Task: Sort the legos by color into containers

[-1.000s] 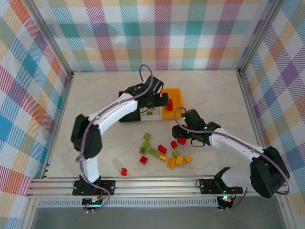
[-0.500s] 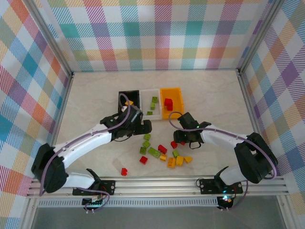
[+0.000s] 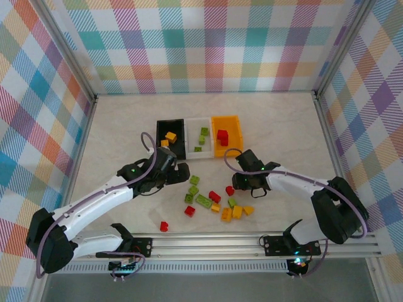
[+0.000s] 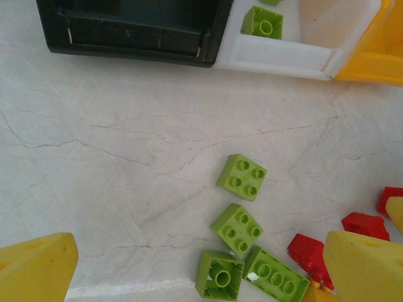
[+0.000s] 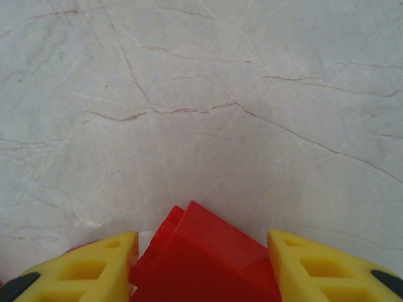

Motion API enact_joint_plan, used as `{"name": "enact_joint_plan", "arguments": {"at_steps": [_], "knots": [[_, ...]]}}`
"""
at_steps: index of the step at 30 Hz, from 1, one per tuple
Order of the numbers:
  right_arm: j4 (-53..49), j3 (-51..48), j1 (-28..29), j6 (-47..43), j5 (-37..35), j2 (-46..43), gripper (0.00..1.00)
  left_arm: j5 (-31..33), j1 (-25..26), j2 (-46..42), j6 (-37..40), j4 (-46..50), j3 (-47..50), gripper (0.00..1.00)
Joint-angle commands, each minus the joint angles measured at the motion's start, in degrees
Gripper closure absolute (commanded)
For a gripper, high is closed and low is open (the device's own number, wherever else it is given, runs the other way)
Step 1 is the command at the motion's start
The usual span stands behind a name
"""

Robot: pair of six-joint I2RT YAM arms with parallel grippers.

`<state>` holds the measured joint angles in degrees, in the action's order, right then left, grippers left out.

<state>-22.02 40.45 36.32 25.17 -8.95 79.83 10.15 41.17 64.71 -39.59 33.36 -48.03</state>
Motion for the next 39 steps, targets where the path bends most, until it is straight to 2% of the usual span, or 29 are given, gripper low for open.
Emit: {"name": "enact_joint_plan", "arguments": {"at_steps": [1,6,16,18,22,25,29,34,39], "knots": [[-2.3,6.05,-0.41,-2.59,-0.09,-3.96,0.63,0.31,-0.74,-1.25,-0.3,0.72,0.83,0.0],[-2.54,15.89,-2.82,-5.0,-0.1,0.63,0.63,-0.88,-1.0,-1.3,-0.05,-0.66,1.88,0.0],[-1.94,35.55,-7.08,-8.14,-2.07,21.11,0.62,-0.95,-1.15,-1.6,0.51,1.89,3.18,0.0],[-2.65,37.79,-7.52,-7.95,-2.35,23.88,0.61,-0.62,-1.09,-2.1,0.34,2.73,3.29,0.0],[-2.02,39.99,-7.72,-8.14,-2.57,26.86,0.51,-0.79,-1.18,-2.74,0.35,3.42,3.56,0.0],[-2.54,41.5,-7.69,-8.24,-2.17,27.76,0.37,-1.34,-1.27,-2.38,0.6,3.37,3.51,0.0],[-2.03,40.88,-7.66,-7.99,-1.01,25.48,0.28,-1.66,-1.31,-1.4,1.21,3.3,2.97,0.0],[-1.04,37.46,-7.56,-6.88,0.32,20.97,0.24,-3.36,-1.27,0.01,2.26,3.94,1.72,0.0],[1.54,30.3,-6.68,-4.92,2.27,15.59,0.23,-3.5,-0.78,0.16,1.33,10.26,0.48,0.02]]}}
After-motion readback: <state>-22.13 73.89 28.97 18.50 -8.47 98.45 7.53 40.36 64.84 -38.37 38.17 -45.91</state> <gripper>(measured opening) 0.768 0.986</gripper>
